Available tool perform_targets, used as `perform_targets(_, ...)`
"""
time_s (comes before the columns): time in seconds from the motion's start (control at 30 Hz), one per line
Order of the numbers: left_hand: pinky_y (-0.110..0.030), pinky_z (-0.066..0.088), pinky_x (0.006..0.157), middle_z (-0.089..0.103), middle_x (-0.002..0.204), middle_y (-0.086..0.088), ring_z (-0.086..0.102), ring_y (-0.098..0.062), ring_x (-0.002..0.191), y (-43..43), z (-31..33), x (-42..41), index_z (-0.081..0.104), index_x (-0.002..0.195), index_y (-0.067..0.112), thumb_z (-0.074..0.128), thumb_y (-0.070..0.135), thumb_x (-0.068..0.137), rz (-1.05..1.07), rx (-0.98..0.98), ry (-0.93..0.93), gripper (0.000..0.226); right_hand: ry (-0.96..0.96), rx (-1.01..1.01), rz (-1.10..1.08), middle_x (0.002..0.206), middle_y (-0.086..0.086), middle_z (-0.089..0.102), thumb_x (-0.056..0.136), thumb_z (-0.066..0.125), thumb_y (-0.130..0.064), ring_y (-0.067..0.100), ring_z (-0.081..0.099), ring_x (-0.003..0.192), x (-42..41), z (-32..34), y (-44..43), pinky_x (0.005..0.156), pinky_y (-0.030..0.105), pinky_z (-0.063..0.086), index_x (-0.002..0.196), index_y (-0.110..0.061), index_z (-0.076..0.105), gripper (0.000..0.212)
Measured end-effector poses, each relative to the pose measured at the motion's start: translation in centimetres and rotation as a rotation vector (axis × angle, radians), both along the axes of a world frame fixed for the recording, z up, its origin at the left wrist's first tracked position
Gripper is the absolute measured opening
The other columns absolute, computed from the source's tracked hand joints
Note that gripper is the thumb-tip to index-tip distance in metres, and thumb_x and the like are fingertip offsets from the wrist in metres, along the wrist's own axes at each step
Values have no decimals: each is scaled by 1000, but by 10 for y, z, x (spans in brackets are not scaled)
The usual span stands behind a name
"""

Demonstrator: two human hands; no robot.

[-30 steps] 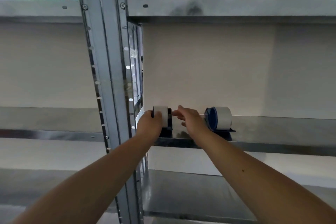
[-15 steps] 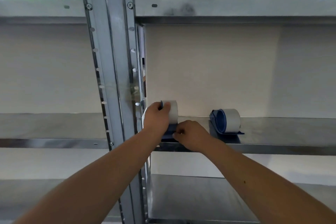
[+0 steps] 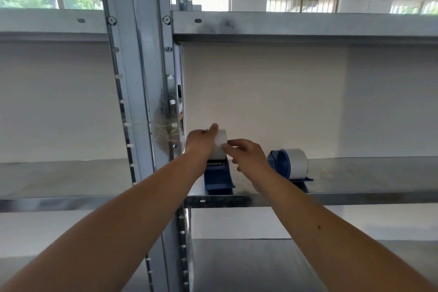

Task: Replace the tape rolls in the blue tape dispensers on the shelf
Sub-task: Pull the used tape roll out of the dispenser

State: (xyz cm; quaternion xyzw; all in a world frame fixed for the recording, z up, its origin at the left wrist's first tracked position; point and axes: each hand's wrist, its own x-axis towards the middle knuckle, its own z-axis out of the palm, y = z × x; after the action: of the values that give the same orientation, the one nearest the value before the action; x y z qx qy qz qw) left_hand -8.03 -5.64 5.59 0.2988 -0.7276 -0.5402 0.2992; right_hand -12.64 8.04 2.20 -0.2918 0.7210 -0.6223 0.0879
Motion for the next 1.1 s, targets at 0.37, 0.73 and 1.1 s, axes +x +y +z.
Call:
perform_targets(0.37,-30,35,53,55,73,-6,52,-19,65,-5,0,-5,53,70,15,41,56,104,39,-2,-22,55,70,-61,-71,82,3,69,101,63,-21,12,63,55,-2,-2,2,49,16,46,83,-21,68,19)
perform_targets(0.73,-33,41,69,55,76,-8,51,-20,68,-11,-1,-6,50,70,14,41,54,103,48,9,-63,52,307,278,-280,87,-1,68,102,57,-17,20,64,80,-27,-6,33,60,26,43,91,-17,70,17)
perform_targets(1.1,-33,42,69,59,81,-10,55,-22,71,-9,-2,-1,61,82,8,42,59,101,60,4,-60,58,488,651,-253,100,5,75,90,60,-23,21,66,84,-12,-11,41,65,28,49,108,-13,74,24)
